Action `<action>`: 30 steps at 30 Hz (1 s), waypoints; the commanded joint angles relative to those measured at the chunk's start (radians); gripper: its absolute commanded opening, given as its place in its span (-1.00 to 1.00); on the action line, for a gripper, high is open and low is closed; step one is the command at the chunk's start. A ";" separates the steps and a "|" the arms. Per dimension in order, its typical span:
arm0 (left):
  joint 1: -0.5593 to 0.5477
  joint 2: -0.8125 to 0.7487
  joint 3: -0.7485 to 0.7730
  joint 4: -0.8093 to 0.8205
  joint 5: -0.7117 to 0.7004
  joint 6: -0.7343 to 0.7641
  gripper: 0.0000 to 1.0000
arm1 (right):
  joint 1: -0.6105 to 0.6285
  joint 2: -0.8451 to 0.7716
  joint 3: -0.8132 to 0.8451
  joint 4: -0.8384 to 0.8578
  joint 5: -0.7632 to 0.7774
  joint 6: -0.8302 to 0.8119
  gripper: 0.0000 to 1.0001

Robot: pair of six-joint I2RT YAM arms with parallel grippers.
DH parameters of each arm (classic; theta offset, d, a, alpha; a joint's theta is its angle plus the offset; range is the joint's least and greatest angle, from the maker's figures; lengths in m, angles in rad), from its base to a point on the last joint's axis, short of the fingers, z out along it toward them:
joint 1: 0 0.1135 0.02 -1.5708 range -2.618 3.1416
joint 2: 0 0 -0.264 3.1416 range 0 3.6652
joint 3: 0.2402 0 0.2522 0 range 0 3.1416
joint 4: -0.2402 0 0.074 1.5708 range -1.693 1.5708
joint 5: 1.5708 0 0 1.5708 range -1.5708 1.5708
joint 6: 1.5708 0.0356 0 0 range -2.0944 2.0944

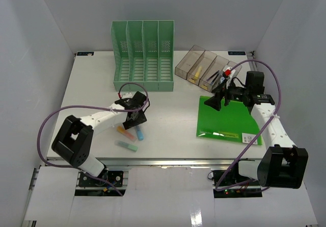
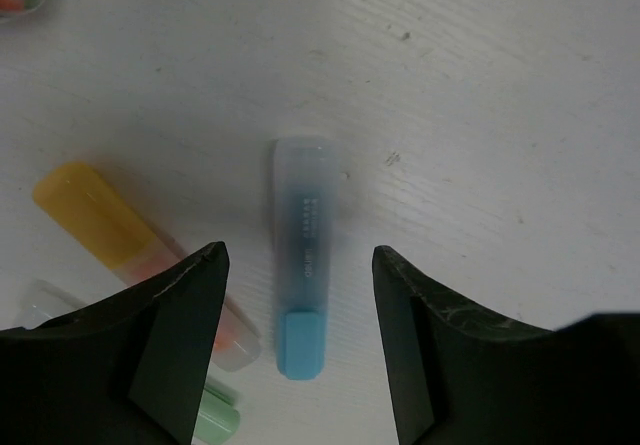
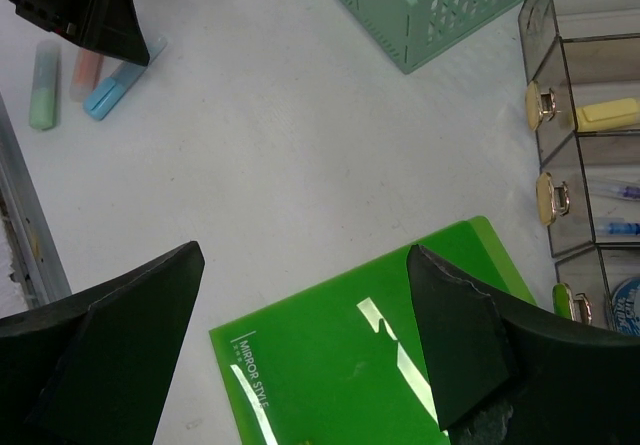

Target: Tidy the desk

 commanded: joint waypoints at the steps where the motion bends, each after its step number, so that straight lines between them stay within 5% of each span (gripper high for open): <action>1: 0.002 0.020 0.073 -0.038 -0.021 -0.012 0.32 | -0.017 -0.026 -0.009 0.029 -0.040 0.012 0.79; 16: 0.001 0.190 0.125 0.013 0.025 0.029 -0.03 | -0.048 -0.027 -0.010 0.029 -0.068 0.023 0.79; 27: 0.002 0.243 0.259 0.108 0.158 0.118 -0.98 | -0.063 -0.026 -0.012 0.031 -0.077 0.028 0.79; 30: -0.001 0.243 0.325 0.186 0.260 0.199 -1.00 | -0.071 -0.026 -0.012 0.031 -0.084 0.032 0.79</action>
